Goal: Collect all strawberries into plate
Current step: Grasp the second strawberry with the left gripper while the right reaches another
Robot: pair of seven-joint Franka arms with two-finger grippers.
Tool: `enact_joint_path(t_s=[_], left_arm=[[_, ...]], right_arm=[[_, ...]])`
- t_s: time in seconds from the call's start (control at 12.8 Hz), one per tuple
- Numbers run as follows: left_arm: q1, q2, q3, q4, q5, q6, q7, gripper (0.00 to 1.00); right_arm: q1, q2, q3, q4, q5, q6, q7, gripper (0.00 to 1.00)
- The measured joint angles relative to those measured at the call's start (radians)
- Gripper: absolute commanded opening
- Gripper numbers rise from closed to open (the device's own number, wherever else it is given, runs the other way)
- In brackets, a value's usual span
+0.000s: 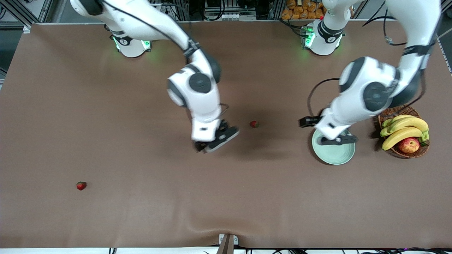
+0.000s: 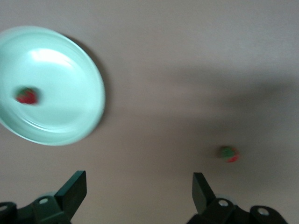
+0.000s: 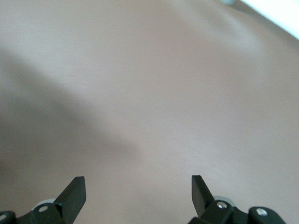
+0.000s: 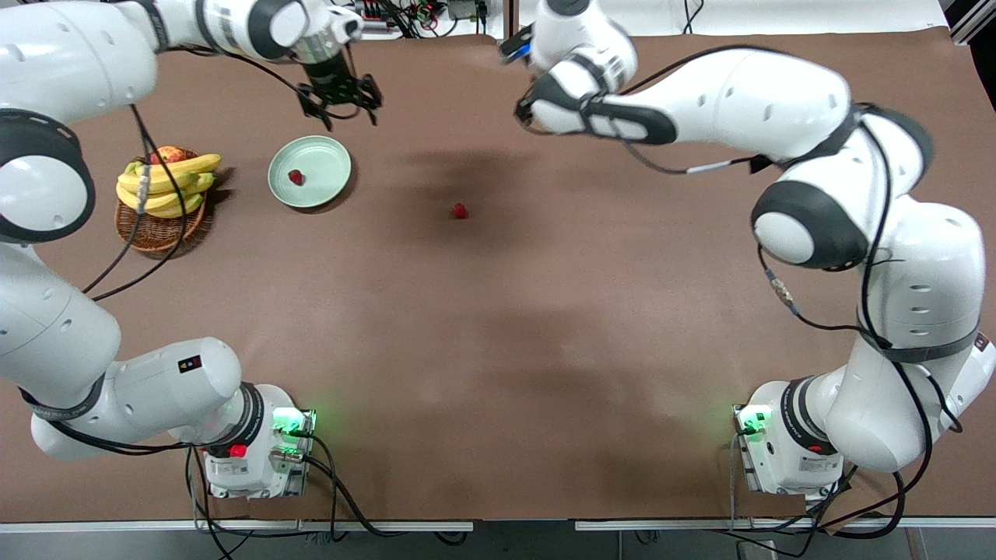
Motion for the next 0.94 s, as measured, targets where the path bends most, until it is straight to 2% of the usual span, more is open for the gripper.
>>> enact_joint_path(t_s=[0.16, 0.39, 0.62, 0.94], left_arm=[[-0.088, 0.05, 0.002, -0.006, 0.039, 0.068, -0.185, 1.0], [-0.215, 0.162, 0.005, -0.008, 0.26, 0.129, -0.592, 1.0], [-0.298, 0.292, 0.008, 0.008, 0.464, 0.154, -0.982, 1.0], [-0.339, 0.381, 0.011, 0.046, 0.51, 0.234, -1.252, 1.0]], right_arm=[[-0.101, -0.036, -0.001, -0.03, 0.0, -0.059, -0.004, 1.0], [-0.267, -0.064, -0.003, -0.042, 0.0, -0.153, -0.007, 1.0], [-0.433, -0.065, -0.004, -0.056, 0.0, -0.168, -0.008, 1.0], [-0.609, -0.024, -0.003, -0.078, 0.0, -0.16, -0.008, 1.0]])
